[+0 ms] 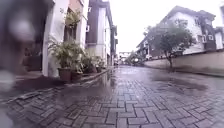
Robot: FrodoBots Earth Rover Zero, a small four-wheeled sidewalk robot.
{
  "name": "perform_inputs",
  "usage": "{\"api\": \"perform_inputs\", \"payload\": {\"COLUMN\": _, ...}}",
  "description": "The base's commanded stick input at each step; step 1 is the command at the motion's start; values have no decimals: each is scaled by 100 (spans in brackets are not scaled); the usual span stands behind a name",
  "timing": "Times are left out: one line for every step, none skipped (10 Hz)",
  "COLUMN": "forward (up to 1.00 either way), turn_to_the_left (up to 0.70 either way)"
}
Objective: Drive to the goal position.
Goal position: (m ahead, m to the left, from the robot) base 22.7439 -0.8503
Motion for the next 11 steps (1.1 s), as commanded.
{"api": "perform_inputs", "payload": {"forward": 70, "turn_to_the_left": 0}}
{"api": "perform_inputs", "payload": {"forward": 70, "turn_to_the_left": 0}}
{"api": "perform_inputs", "payload": {"forward": 70, "turn_to_the_left": 0}}
{"api": "perform_inputs", "payload": {"forward": 70, "turn_to_the_left": 0}}
{"api": "perform_inputs", "payload": {"forward": 70, "turn_to_the_left": 0}}
{"api": "perform_inputs", "payload": {"forward": 70, "turn_to_the_left": 0}}
{"api": "perform_inputs", "payload": {"forward": 70, "turn_to_the_left": 0}}
{"api": "perform_inputs", "payload": {"forward": 70, "turn_to_the_left": 0}}
{"api": "perform_inputs", "payload": {"forward": 70, "turn_to_the_left": 0}}
{"api": "perform_inputs", "payload": {"forward": 70, "turn_to_the_left": 0}}
{"api": "perform_inputs", "payload": {"forward": 70, "turn_to_the_left": 0}}
